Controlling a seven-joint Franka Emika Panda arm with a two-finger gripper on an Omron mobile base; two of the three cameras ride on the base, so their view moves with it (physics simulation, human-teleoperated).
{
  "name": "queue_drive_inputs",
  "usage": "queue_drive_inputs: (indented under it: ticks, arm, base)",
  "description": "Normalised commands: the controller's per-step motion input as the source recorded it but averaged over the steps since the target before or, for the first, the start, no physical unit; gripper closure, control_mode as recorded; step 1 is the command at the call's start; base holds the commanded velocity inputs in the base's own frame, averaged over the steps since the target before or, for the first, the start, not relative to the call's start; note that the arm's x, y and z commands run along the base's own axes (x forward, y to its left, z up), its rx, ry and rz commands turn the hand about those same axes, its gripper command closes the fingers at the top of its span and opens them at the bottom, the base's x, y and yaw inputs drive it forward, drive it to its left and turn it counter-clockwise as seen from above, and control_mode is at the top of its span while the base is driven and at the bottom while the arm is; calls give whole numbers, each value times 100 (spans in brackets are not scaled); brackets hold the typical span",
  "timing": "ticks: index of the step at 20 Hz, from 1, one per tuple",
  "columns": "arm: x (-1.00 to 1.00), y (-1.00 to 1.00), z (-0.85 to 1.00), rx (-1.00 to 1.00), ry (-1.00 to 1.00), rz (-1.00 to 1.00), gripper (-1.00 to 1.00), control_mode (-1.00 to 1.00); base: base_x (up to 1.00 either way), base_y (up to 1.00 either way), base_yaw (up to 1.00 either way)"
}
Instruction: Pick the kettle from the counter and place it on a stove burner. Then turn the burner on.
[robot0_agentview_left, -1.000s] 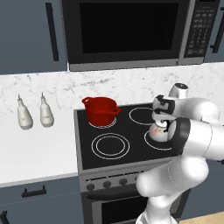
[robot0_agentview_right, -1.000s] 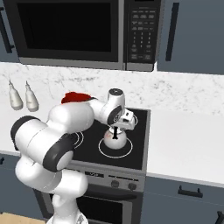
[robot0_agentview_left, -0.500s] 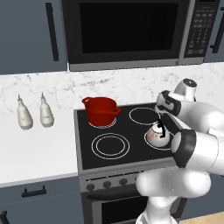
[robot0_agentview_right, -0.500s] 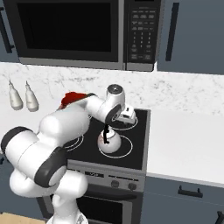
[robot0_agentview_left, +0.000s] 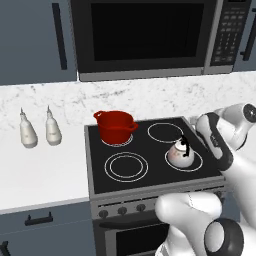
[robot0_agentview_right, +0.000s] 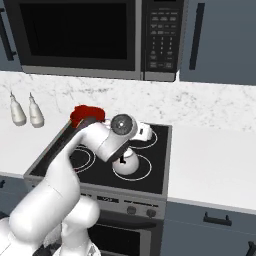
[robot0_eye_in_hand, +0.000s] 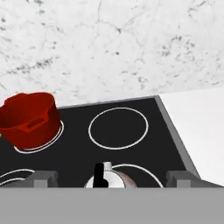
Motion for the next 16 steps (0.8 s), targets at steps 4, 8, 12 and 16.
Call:
queue_drive_inputs:
  ticks: [4,8,12,16]
  arm:
    - [-64,77,49,-11,-13,0,-100,-100]
    - [-14,99,35,-31,7,0,-100,-100]
    - [0,100,7,-44,28,0,-100,-100]
    - [2,35,0,-15,14,0,-100,-100]
  base:
    - [0,0,0]
    - [0,0,0]
    - [0,0,0]
    - [0,0,0]
